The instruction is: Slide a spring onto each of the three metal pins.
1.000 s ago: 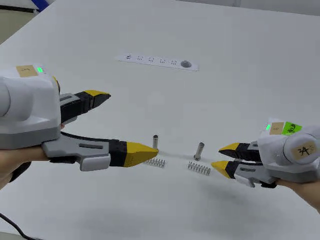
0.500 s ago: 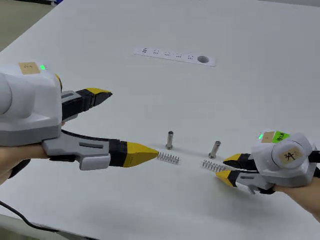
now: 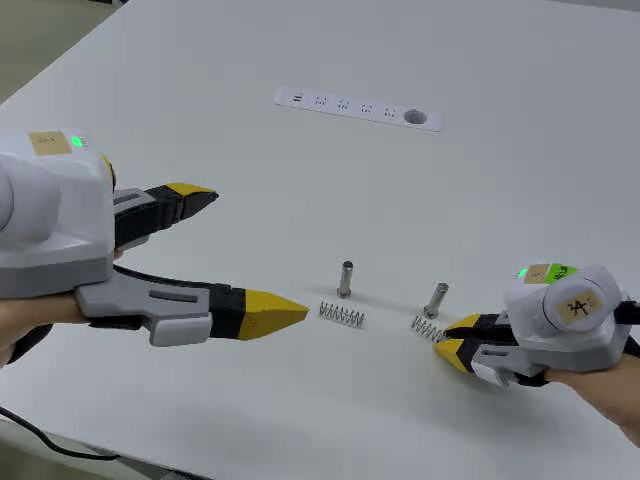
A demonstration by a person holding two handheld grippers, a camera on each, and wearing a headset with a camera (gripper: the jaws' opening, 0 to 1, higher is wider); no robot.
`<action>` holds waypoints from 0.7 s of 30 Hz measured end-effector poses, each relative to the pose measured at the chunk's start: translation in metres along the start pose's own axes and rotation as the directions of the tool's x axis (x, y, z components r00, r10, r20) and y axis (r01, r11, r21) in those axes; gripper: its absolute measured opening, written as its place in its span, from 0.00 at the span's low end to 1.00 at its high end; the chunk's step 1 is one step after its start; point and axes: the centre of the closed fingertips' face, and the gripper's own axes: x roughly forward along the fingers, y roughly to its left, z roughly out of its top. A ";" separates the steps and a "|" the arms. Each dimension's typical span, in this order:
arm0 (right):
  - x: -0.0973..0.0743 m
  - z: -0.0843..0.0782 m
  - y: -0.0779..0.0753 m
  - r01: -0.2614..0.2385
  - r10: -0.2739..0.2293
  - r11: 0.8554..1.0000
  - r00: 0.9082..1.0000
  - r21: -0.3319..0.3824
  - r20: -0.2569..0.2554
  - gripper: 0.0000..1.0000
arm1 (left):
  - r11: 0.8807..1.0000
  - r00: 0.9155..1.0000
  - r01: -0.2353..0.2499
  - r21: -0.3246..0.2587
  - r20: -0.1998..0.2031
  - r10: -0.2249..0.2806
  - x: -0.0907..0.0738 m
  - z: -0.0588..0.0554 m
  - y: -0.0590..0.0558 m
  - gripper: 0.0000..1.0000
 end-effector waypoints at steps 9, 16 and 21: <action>-0.003 0.011 0.007 -0.020 0.020 1.000 0.999 -0.002 0.041 0.10 | 0.999 0.999 0.037 0.032 -0.007 -0.037 0.007 0.008 -0.013 0.97; -0.020 0.022 0.014 -0.029 0.031 0.997 0.999 -0.068 0.031 0.10 | 0.993 0.994 0.103 0.062 -0.052 -0.100 0.017 -0.001 -0.032 0.88; -0.045 0.037 0.019 -0.029 0.037 0.990 0.998 -0.138 0.053 0.10 | 0.987 0.990 0.138 0.080 -0.050 -0.134 0.028 -0.002 -0.046 0.84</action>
